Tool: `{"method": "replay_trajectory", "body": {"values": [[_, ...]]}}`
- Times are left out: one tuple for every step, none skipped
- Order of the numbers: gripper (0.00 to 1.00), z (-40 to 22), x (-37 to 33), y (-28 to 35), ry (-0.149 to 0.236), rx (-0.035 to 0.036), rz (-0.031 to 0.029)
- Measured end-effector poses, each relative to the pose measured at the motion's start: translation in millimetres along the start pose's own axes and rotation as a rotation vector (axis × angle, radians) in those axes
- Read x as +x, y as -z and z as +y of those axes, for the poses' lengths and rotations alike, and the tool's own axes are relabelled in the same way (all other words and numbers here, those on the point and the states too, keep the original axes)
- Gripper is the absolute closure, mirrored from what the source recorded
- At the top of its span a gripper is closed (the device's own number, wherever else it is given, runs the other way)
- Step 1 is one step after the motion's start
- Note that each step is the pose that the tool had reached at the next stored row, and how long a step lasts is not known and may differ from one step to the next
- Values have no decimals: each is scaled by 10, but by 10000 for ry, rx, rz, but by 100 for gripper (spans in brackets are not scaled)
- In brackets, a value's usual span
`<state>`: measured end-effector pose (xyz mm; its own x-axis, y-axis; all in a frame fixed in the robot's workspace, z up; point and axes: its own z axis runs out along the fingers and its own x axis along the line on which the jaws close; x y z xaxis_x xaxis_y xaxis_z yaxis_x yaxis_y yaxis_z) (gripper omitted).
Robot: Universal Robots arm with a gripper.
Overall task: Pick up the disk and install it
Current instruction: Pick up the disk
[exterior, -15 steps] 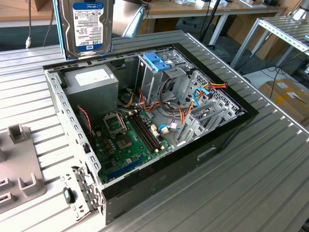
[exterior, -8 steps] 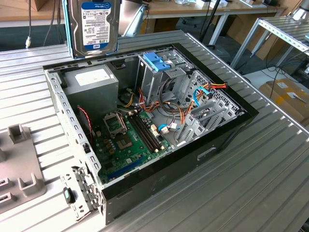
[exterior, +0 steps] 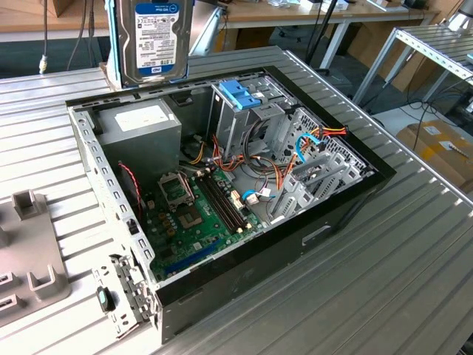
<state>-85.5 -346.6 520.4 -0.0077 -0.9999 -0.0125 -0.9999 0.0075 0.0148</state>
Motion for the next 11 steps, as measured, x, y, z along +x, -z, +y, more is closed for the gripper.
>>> {"method": "replay_trajectory", "body": {"values": [[65, -2, 0, 0, 1, 0, -1], [65, -4, 0, 0, 1, 0, -1], [65, -5, 0, 0, 1, 0, 0], [65, -5, 0, 0, 1, 0, 0], [65, -5, 0, 0, 1, 0, 0], [65, -6, 0, 0, 1, 0, -1], [65, -6, 0, 0, 1, 0, 0], [65, -6, 0, 0, 1, 0, -1], [65, -6, 0, 0, 1, 0, 0], [65, -6, 0, 0, 1, 0, 0], [65, -7, 0, 0, 1, 0, 0]]}}
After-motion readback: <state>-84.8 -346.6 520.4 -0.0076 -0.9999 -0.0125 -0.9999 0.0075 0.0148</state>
